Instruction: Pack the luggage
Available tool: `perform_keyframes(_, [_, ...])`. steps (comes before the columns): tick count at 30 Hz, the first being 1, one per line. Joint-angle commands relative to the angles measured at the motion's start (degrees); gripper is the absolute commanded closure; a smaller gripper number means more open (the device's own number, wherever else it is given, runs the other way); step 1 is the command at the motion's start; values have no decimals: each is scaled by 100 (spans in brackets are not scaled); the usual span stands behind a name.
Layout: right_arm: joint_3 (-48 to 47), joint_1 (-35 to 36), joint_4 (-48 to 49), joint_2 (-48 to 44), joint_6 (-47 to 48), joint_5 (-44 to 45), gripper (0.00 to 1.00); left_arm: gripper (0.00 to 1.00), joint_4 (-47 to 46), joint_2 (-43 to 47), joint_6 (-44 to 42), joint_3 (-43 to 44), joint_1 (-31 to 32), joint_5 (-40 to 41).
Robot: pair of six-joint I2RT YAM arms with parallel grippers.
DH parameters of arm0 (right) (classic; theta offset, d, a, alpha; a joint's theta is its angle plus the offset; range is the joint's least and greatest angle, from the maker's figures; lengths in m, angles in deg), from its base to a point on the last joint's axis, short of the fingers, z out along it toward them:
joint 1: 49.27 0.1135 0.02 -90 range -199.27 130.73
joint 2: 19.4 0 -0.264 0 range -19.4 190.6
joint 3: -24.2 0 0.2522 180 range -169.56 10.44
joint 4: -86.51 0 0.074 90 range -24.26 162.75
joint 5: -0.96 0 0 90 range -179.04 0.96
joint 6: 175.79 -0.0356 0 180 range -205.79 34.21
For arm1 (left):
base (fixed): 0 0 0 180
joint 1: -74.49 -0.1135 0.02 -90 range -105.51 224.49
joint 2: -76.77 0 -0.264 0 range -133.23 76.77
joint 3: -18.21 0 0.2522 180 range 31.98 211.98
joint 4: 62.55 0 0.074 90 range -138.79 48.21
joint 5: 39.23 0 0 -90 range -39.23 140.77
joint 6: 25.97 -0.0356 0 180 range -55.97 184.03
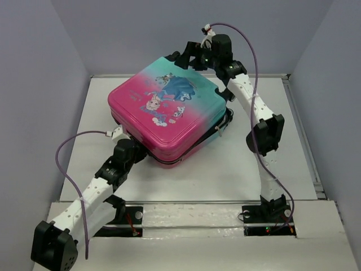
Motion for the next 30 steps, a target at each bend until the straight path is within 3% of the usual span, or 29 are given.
perform_keyframes(1, [118, 107, 316, -1083, 42, -806, 0, 74, -1111, 141, 226, -14, 378, -140])
perform_keyframes(3, [1001, 107, 325, -1905, 270, -701, 3, 73, -1357, 18, 148, 83, 431, -140])
perform_keyframes(5, [2030, 107, 412, -2671, 394, -508, 14, 73, -1436, -70, 77, 188, 527, -88])
perform_keyframes(6, [2680, 107, 778, -3589, 455, -403, 30, 73, -1515, -131, 33, 284, 554, -9])
perform_keyframes(7, [3391, 107, 1043, -4094, 456, -306, 69, 73, -1559, -167, -37, 337, 571, 35])
perform_keyframes(8, [4851, 107, 1603, -5109, 421, -9, 92, 73, -1673, -245, -72, 425, 580, 97])
perform_keyframes(10, [6169, 160, 1993, -6037, 351, 239, 93, 73, -1744, -403, -177, 531, 589, 176])
perform_keyframes(11, [7281, 160, 2212, -6425, 281, 484, 93, 72, -1744, -491, -222, 627, 589, 185])
perform_keyframes(13, [8123, 160, 2206, -7188, 289, 661, 93, 70, -1665, -650, -257, 873, 589, 246])
perform_keyframes(18, [10039, 160, 2206, -7510, 132, 1170, 93, 63, -1463, -887, -591, 1409, 615, 151])
perform_keyframes(23, [10438, -15, 2241, -7090, -466, 2547, 93, 64, -1630, -1072, -433, 1358, 958, 263])
perform_keyframes(26, [10246, -515, 2250, -6667, -563, 2517, 93, 64, -1630, -1151, -468, 1252, 1370, 510])
perform_keyframes(30, [9780, -684, 3144, -5563, -345, 2219, 93, 65, -1691, -1538, -337, 1059, 1757, 642])
